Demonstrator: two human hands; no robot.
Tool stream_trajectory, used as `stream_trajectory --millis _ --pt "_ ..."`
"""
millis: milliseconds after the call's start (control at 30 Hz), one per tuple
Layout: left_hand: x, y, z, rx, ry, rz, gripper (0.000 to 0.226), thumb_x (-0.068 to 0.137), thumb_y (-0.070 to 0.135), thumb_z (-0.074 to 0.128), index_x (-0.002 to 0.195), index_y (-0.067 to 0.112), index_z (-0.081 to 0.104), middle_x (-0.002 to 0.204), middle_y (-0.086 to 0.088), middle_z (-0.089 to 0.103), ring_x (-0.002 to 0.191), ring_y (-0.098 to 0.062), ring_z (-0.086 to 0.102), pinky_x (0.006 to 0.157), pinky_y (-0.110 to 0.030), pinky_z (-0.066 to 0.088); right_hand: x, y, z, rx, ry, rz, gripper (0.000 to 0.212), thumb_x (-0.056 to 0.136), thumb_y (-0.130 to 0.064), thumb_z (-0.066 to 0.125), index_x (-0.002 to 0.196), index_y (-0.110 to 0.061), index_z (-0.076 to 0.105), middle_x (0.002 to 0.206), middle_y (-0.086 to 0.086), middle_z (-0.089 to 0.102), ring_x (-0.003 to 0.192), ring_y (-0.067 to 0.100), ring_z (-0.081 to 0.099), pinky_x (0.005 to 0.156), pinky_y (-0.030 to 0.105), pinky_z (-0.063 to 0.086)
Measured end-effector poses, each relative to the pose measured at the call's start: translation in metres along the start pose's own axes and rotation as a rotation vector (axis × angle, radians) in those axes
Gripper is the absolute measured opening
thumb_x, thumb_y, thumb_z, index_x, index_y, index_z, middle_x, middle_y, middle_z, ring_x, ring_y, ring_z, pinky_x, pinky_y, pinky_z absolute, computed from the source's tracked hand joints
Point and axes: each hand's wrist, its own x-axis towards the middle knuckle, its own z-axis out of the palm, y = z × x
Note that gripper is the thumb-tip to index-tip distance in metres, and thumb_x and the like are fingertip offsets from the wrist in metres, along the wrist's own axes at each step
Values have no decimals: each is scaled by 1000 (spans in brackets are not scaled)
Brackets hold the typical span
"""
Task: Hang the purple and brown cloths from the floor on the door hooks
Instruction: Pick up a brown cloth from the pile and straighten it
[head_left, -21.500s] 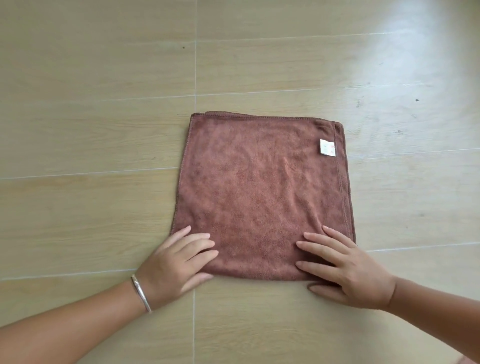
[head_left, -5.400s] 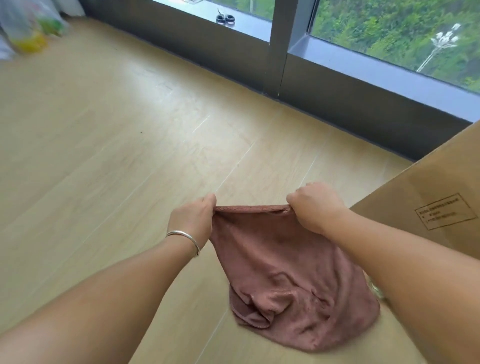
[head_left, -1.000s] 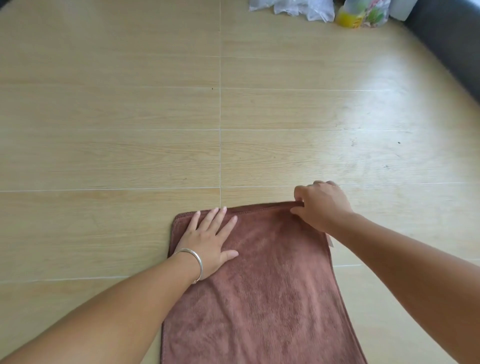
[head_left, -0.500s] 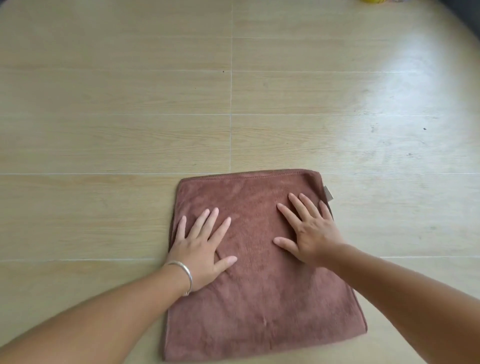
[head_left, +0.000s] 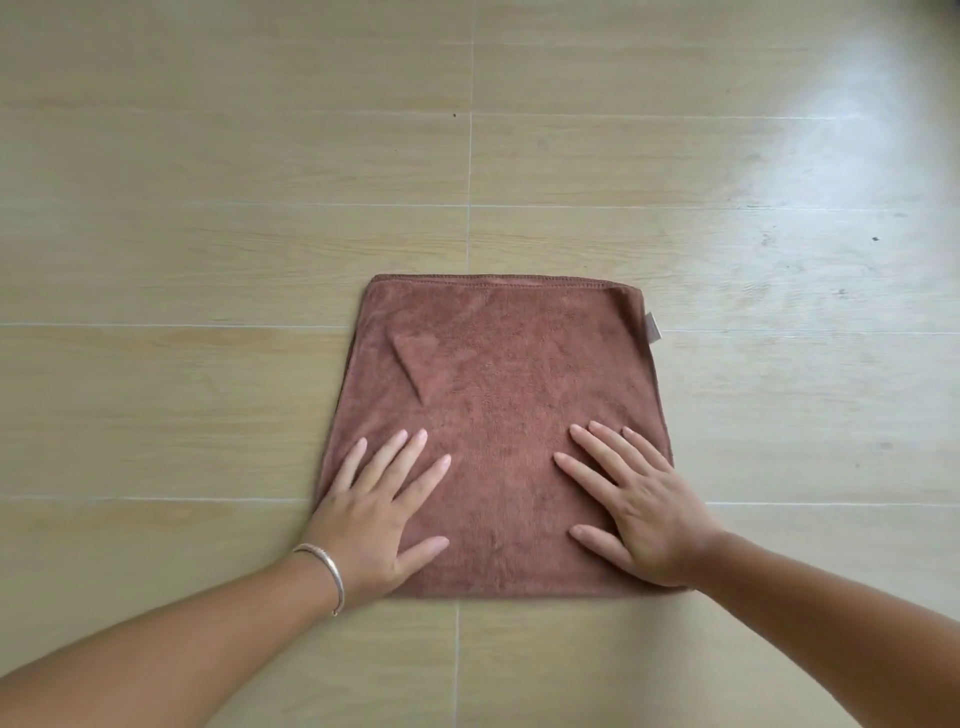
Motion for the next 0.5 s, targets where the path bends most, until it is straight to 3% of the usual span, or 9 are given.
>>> stream_trajectory --millis 100,267,367,500 --pt "-2 7 -6 -53 28 29 74 87 67 36 150 28 27 157 -10 22 144 -27 22 111 -53 16 1 -8 -3 36 47 8 69 93 -64 32 151 -27 26 159 5 17 148 23 10 116 48 19" --pt "-29 -14 0 -102 150 456 51 85 56 58 128 30 58 138 -3 52 126 -21 49 102 -42 39 -22 -25 15 150 203 -225 56 90 -59 50 132 -23 54 148 3 42 142 19 30 115 44 25" --pt "-40 -21 4 -219 221 451 32 85 45 66 111 27 70 118 3 64 107 -17 60 90 -34 44 -32 -37 24 163 227 -326 43 91 -57 53 119 -26 62 134 1 55 132 19 44 111 44 31" --pt "-35 -20 -3 -223 237 473 20 86 35 64 100 24 73 109 6 67 98 -15 64 79 -30 50 -27 -36 16 133 317 -344 23 92 -38 59 106 -24 70 118 1 65 113 20 60 99 42 46"
